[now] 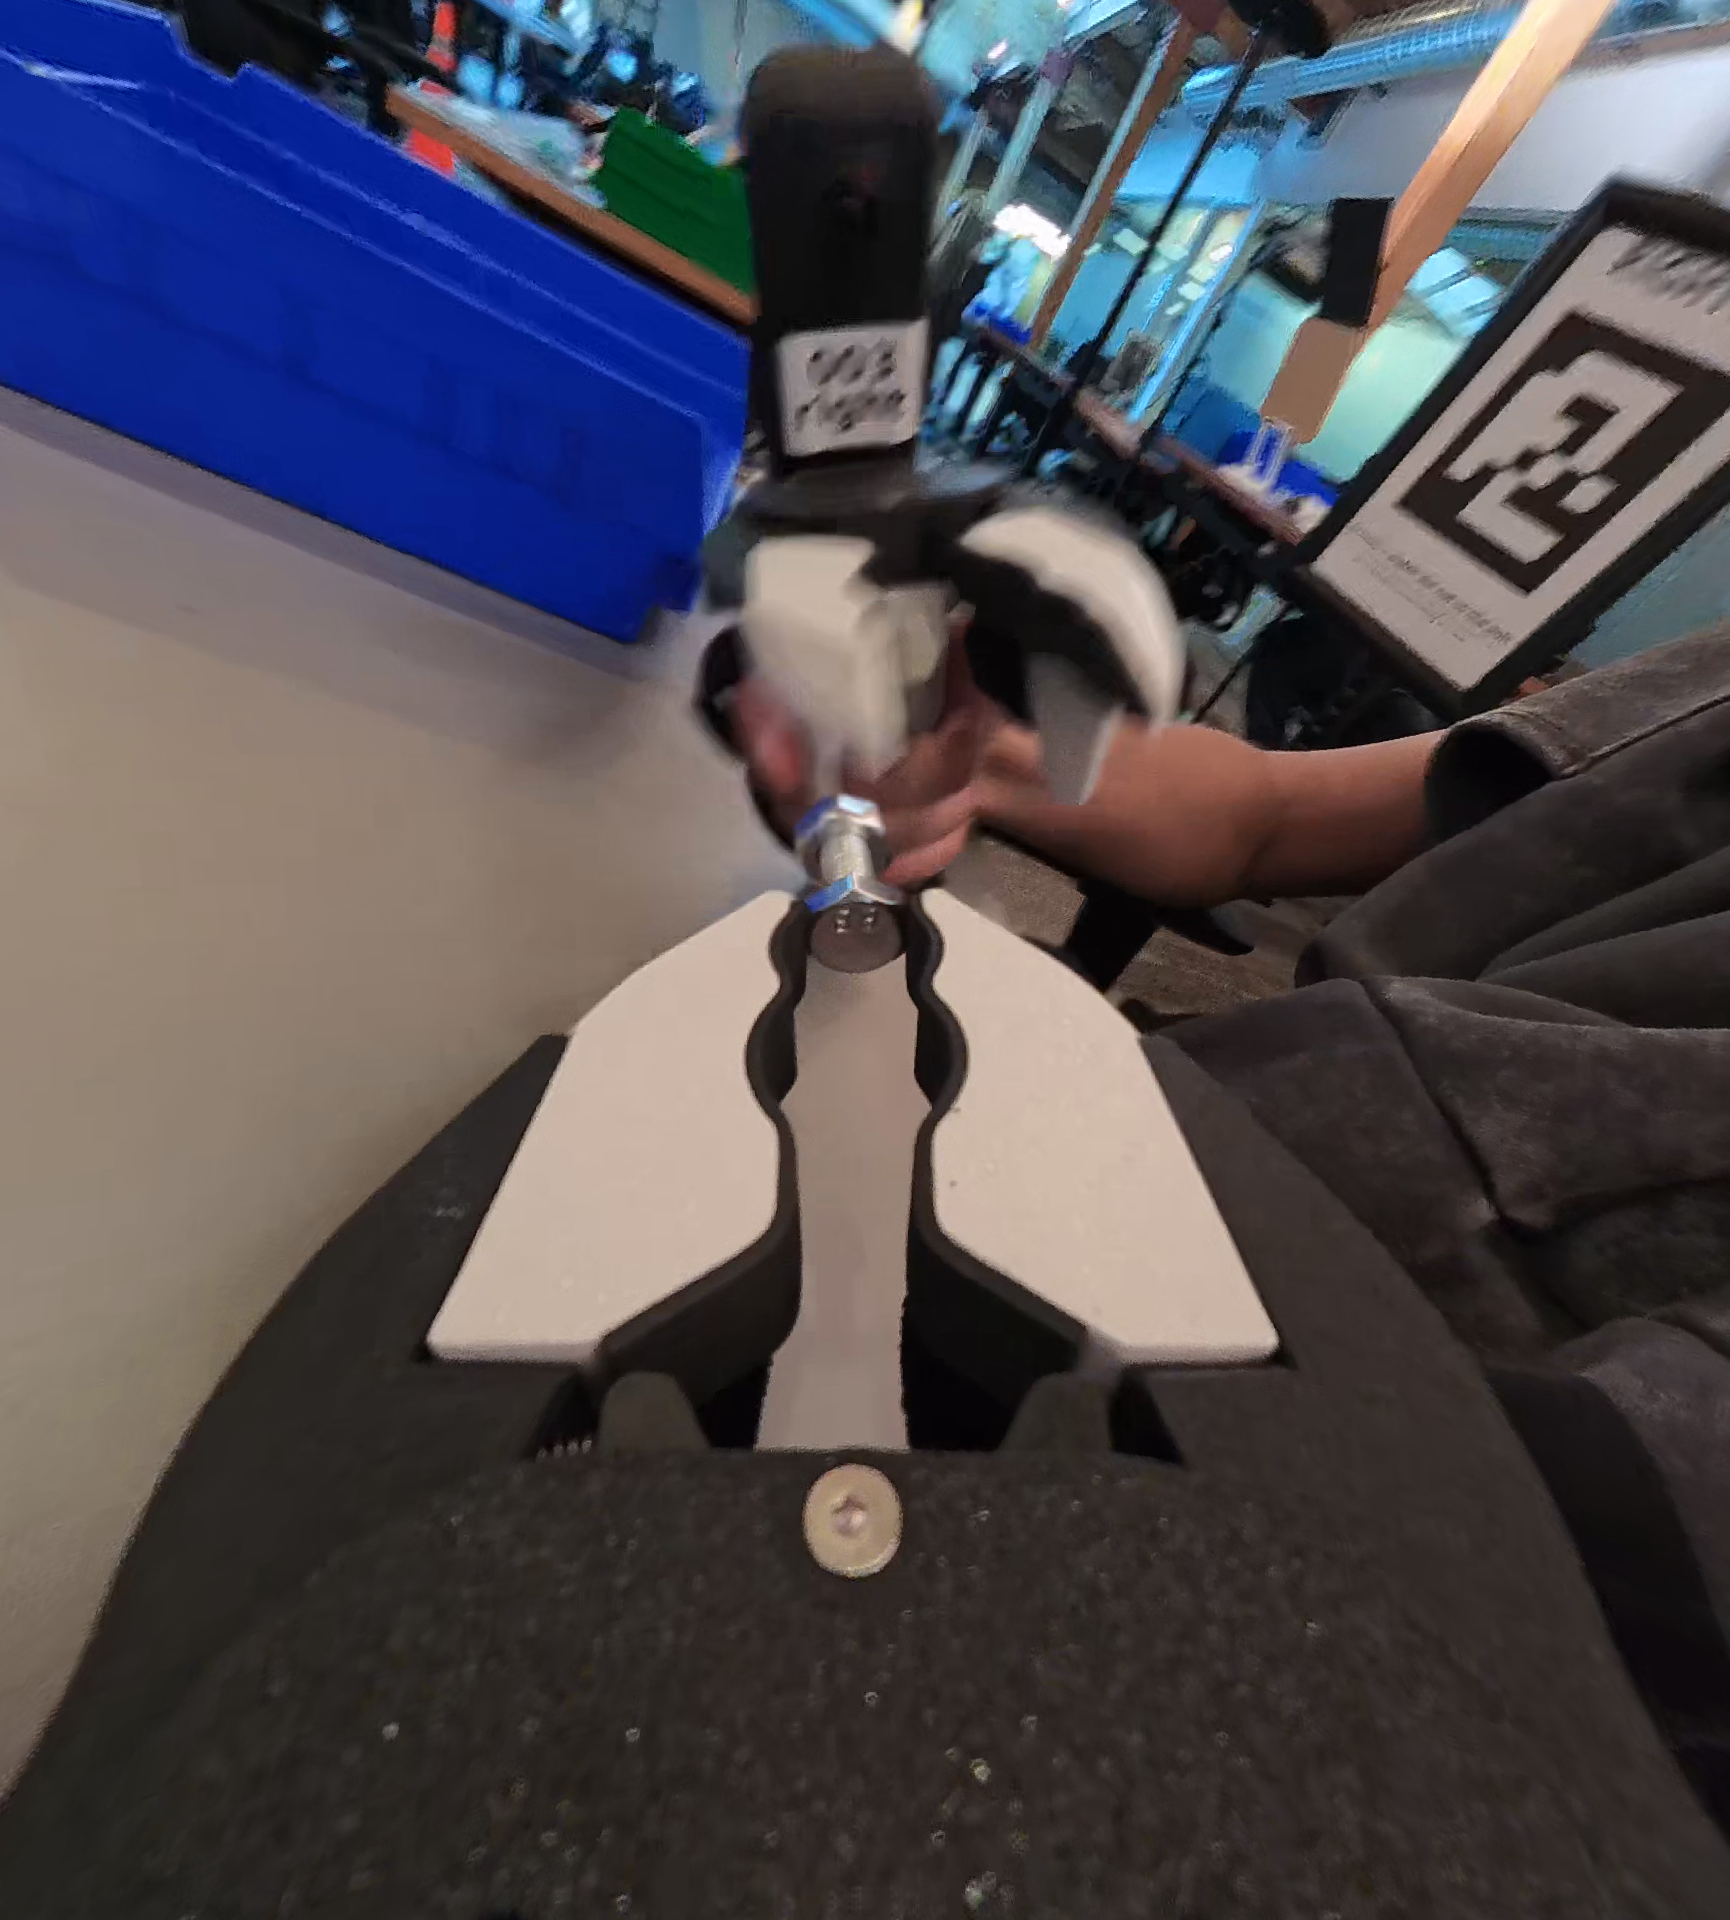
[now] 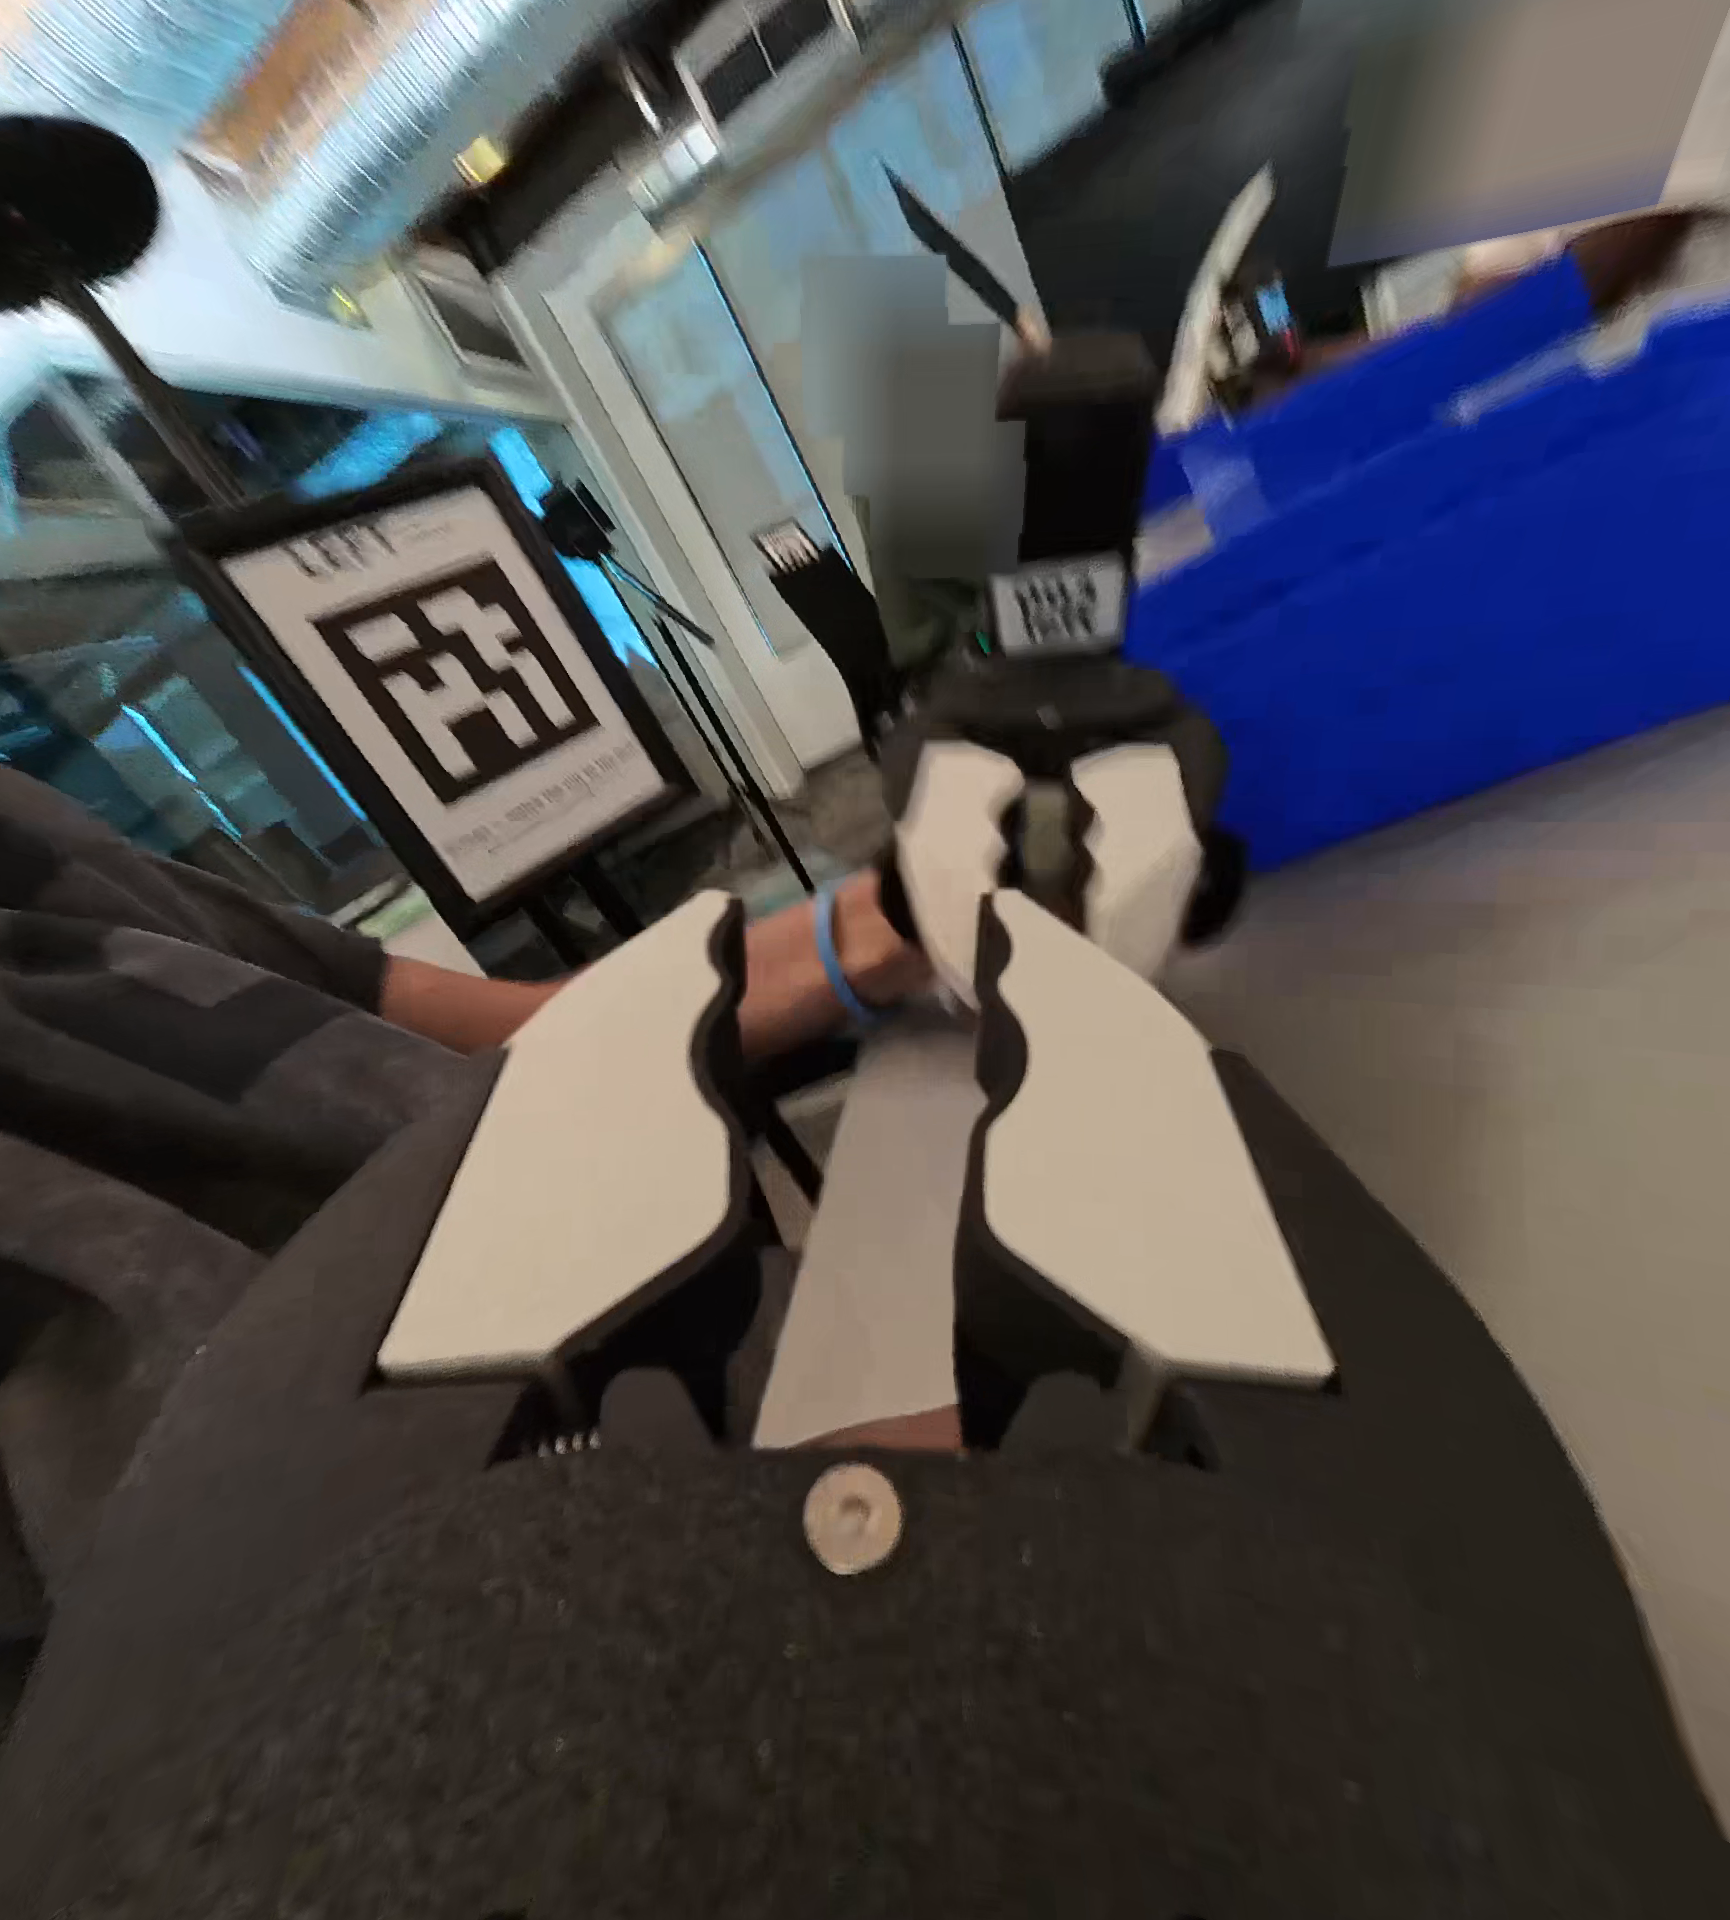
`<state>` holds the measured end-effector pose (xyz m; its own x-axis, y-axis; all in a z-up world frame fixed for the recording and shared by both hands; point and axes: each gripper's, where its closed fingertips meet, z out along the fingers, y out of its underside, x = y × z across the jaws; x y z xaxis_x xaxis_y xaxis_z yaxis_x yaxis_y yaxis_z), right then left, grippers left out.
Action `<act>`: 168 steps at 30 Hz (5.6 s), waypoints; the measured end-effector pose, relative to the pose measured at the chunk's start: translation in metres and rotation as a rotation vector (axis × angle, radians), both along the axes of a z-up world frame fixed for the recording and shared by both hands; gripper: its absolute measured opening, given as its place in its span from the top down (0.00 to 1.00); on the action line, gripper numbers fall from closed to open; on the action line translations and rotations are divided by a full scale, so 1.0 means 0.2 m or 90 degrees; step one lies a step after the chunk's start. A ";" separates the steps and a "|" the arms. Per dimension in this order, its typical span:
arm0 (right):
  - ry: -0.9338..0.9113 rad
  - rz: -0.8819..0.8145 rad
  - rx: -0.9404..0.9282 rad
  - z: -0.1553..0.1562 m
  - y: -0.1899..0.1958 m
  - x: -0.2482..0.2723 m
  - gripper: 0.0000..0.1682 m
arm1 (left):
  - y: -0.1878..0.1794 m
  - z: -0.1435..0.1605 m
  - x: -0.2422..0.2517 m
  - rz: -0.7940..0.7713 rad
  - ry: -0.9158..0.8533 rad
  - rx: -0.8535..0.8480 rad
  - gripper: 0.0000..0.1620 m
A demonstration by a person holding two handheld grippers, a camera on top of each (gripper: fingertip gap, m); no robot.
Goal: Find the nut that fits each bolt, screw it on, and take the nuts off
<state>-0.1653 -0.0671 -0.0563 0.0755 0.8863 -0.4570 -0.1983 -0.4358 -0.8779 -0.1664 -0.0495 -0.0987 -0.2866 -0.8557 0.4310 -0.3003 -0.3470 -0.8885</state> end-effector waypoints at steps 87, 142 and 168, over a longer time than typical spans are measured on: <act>-0.097 -0.077 0.019 -0.05 0.09 0.01 0.75 | 0.04 -0.03 -0.02 0.011 0.013 -0.024 0.89; -0.466 -0.345 0.102 -0.41 0.32 0.14 0.77 | 0.22 0.13 -0.10 0.166 -0.083 -0.003 0.89; -0.282 -0.140 0.171 -0.22 0.07 -0.01 0.93 | -0.04 -0.01 -0.02 -0.021 0.004 -0.026 0.89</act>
